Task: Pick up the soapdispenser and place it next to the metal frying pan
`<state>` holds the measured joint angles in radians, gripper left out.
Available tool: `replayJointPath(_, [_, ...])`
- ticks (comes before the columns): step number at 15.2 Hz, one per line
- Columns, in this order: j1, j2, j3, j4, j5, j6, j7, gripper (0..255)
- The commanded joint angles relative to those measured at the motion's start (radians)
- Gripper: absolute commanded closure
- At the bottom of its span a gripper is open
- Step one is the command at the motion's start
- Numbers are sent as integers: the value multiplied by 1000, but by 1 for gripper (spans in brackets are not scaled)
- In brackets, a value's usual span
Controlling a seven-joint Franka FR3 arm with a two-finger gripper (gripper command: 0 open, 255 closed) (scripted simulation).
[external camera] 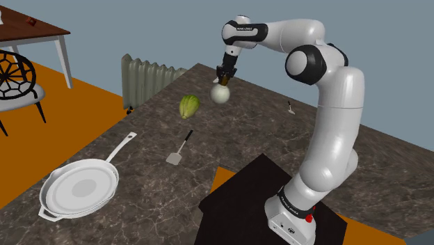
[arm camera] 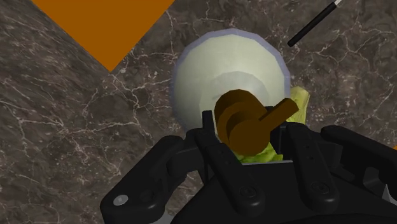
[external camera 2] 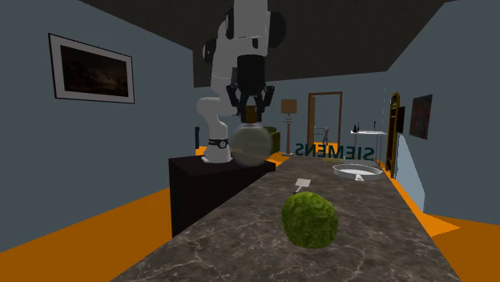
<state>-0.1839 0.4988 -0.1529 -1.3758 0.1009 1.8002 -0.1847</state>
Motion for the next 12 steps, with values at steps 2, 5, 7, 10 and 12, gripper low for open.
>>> replayJointPath(2, [0,-9,-1,29,-2,-37,4,255])
replayJointPath(5, [-1,-11,-1,66,-3,-76,5,255])
replayJointPath(7, [-2,-11,-1,92,-3,-103,7,255])
replayJointPath(10, [-5,-8,-2,137,-3,-145,8,255])
replayJointPath(12, [-6,-6,-2,158,-3,-164,9,255])
